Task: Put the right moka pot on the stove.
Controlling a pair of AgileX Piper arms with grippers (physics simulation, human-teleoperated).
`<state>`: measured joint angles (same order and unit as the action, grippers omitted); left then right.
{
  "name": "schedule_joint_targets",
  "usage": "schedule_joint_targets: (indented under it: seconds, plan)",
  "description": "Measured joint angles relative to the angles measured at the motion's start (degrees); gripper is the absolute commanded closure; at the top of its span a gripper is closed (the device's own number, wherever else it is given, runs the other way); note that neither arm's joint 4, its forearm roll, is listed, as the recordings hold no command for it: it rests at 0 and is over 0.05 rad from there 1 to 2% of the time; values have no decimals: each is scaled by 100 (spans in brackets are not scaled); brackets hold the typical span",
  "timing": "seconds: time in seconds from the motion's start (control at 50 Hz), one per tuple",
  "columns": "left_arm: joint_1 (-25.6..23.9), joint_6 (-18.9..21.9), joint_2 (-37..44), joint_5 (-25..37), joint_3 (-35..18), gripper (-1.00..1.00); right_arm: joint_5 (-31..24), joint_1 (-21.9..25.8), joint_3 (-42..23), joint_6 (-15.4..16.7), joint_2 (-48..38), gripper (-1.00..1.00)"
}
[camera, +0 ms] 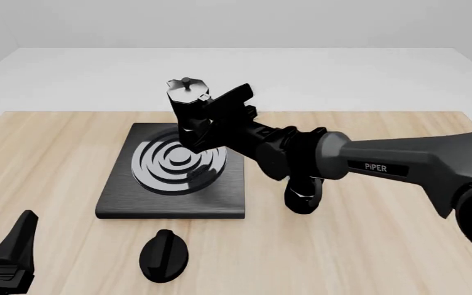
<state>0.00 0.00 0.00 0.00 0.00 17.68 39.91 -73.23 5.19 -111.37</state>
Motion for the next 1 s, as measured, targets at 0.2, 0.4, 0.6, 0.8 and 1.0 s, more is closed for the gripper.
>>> schedule_joint_targets:
  seconds: [0.2,0.4,0.6,0.8,1.0]
  plan:
    - [0,0,0,0,0,-100,49,75,-201,-42,-290,100]
    - [0,0,0,0,0,-100,137,156,-302,-146,-510,100]
    - [0,0,0,0,0,-100,239,208,-339,-208,-703,100]
    - [0,0,0,0,0,-100,320,247,-351,-255,-882,100]
    - [0,0,0,0,0,-100,412,257,-324,-290,-936,100]
